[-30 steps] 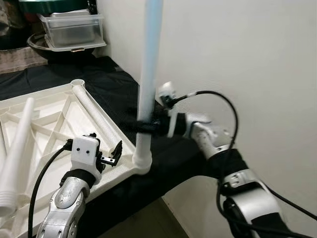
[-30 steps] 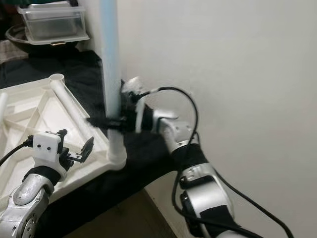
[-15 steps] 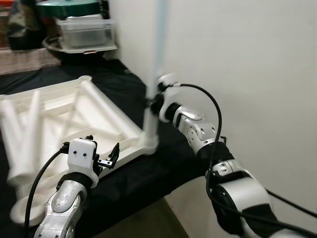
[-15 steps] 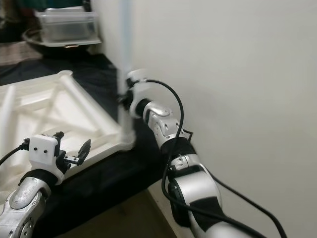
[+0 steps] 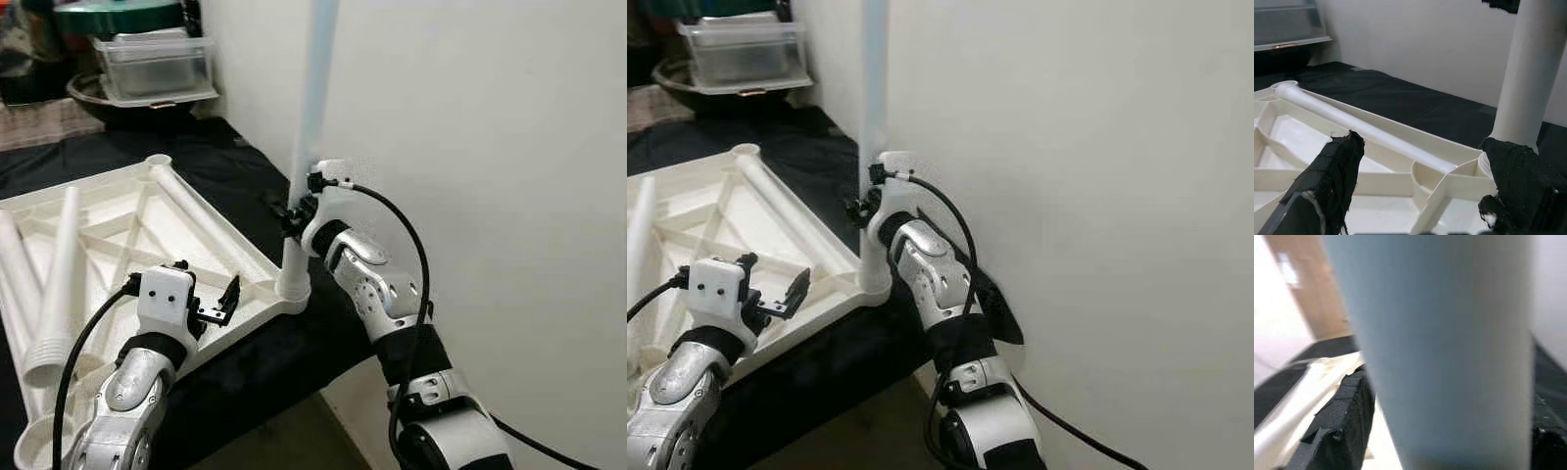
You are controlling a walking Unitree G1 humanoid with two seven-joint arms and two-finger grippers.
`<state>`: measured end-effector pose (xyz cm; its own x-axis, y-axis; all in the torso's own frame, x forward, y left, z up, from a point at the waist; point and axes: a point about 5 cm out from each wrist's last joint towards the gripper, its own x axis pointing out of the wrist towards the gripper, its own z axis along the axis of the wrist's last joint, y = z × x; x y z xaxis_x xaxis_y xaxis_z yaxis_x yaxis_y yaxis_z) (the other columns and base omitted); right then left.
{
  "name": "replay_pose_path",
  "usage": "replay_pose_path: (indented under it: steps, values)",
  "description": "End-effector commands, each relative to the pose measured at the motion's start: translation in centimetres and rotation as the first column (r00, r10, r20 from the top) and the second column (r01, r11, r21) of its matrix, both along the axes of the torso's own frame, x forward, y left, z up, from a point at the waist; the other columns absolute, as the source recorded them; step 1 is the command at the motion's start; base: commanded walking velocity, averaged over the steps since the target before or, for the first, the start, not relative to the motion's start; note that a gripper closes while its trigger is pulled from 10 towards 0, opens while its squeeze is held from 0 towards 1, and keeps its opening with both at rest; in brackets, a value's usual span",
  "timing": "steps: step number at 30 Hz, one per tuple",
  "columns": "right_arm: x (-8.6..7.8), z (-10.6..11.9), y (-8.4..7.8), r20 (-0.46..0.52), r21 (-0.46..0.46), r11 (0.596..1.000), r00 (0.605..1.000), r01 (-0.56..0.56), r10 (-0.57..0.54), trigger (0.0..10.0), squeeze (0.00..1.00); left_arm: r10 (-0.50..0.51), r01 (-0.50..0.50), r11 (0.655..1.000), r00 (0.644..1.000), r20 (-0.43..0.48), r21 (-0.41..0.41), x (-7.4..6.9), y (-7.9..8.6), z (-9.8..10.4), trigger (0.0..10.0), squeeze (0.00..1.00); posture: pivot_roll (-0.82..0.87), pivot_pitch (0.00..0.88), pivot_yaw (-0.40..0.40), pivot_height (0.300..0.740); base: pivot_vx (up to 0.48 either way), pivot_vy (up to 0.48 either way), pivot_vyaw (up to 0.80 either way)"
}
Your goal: Building children table
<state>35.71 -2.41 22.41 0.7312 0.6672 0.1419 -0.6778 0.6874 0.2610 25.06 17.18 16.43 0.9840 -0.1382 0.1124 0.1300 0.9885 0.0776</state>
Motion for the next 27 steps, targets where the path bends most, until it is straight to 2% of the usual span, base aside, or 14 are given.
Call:
replay_pose_path:
  steps: [1, 2, 4, 9, 10, 12, 13, 17, 18, 19, 21, 22, 25, 27]
  values:
    - [-2.4, 2.1, 0.9, 0.119, -0.007, 0.899, 0.892, -0.438, 0.436, 10.0, 0.0, 0.007, -0.007, 1.0, 1.0, -0.013, 0.007, -0.1, 0.2, -0.3, 10.0, 0.0, 0.1, 0.0, -0.114, 0.74, 0.0, 0.0, 0.0]
    - [-2.4, 2.1, 0.9, 0.119, -0.007, 0.899, 0.892, -0.438, 0.436, 10.0, 0.0, 0.007, -0.007, 1.0, 1.0, -0.013, 0.007, -0.1, 0.2, -0.3, 10.0, 0.0, 0.1, 0.0, -0.114, 0.74, 0.0, 0.0, 0.0]
    - [-3.7, 2.4, 0.1, 0.158, -0.082, 0.761, 0.746, -0.643, 0.647, 10.0, 0.0, 0.012, -0.012, 1.0, 1.0, -0.013, 0.007, -0.3, 0.2, -0.4, 10.0, 0.0, 0.12, 0.0, -0.126, 0.74, 0.0, 0.0, 0.0]
    - [-3.9, 1.5, 0.2, 0.134, -0.151, 0.688, 0.675, -0.71, 0.726, 9.6, 0.0, 0.018, -0.018, 1.0, 1.0, -0.012, 0.008, -0.4, 0.3, -0.3, 10.0, 0.0, 0.13, 0.0, -0.134, 0.74, 0.0, 0.0, 0.0]
    - [-3.8, 0.9, 0.4, 0.122, -0.172, 0.671, 0.661, -0.721, 0.741, 1.3, 0.0, 0.019, -0.019, 1.0, 1.0, -0.011, 0.008, -0.4, 0.3, -0.3, 10.0, 0.0, 0.13, 0.0, -0.135, 0.74, 0.0, 0.0, 0.0]
    - [-3.5, 0.2, 0.9, 0.103, -0.183, 0.684, 0.678, -0.706, 0.728, 0.0, 0.0, 0.021, -0.021, 1.0, 1.0, -0.01, 0.01, -0.4, 0.4, -0.2, 10.0, 0.0, 0.14, 0.0, -0.136, 0.74, 0.0, 0.0, 0.0]
    - [-2.1, -1.0, 1.6, 0.066, -0.213, 0.788, 0.796, -0.577, 0.601, 0.0, 0.0, 0.025, -0.025, 1.0, 1.0, -0.011, 0.014, -0.4, 0.5, -0.2, 10.0, 0.0, 0.14, 0.0, -0.133, 0.74, 0.0, 0.0, 0.0]
    - [-0.9, -1.7, 1.5, 0.022, -0.233, 0.858, 0.879, -0.458, 0.476, 0.0, 0.0, 0.026, -0.026, 1.0, 1.0, -0.011, 0.016, -0.5, 0.6, -0.2, 10.0, 0.0, 0.14, 0.0, -0.131, 0.74, 0.0, 0.0, 0.0]
    - [0.9, -2.3, 0.7, -0.019, -0.253, 0.943, 0.976, -0.215, 0.217, 0.0, 0.0, 0.027, -0.027, 0.999, 1.0, -0.012, 0.017, -0.5, 0.6, -0.2, 10.0, 0.0, 0.14, 0.0, -0.13, 0.74, 0.0, 0.0, 0.0]
    - [0.9, -2.3, 0.7, -0.019, -0.253, 0.943, 0.976, -0.215, 0.217, 0.0, 0.0, 0.027, -0.027, 0.999, 1.0, -0.012, 0.017, -0.5, 0.6, -0.2, 10.0, 0.0, 0.14, 0.0, -0.13, 0.74, 0.0, 0.0, 0.0]
    - [2.5, -2.8, -1.3, -0.066, -0.254, 0.965, 0.995, 0.062, -0.081, 0.0, 0.0, 0.027, -0.027, 0.999, 1.0, -0.013, 0.018, -0.5, 0.6, -0.2, 10.0, 0.0, 0.13, 0.0, -0.126, 0.74, 0.0, 0.0, 0.0]
    - [3.2, -3.5, -3.5, -0.105, -0.254, 0.923, 0.94, 0.29, -0.324, 0.0, 0.0, 0.026, -0.026, 1.0, 1.0, -0.014, 0.017, -0.5, 0.6, -0.3, 10.0, 0.0, 0.12, 0.0, -0.122, 0.74, 0.0, 0.0, 0.0]
    - [2.1, -4.6, -5.2, -0.127, -0.224, 0.844, 0.844, 0.487, -0.521, 0.0, 0.0, 0.018, -0.018, 1.0, 1.0, -0.015, 0.015, -0.3, 0.4, -0.3, 10.0, 0.0, 0.11, 0.0, -0.107, 0.74, 0.0, 0.0, 0.0]
    - [0.9, -4.8, -4.5, -0.125, -0.204, 0.854, 0.853, 0.479, -0.508, 0.0, 0.0, 0.012, -0.012, 1.0, 1.0, -0.014, 0.012, -0.2, 0.2, -0.2, 10.0, 0.0, 0.11, 0.0, -0.102, 0.74, 0.0, 0.0, 0.0]
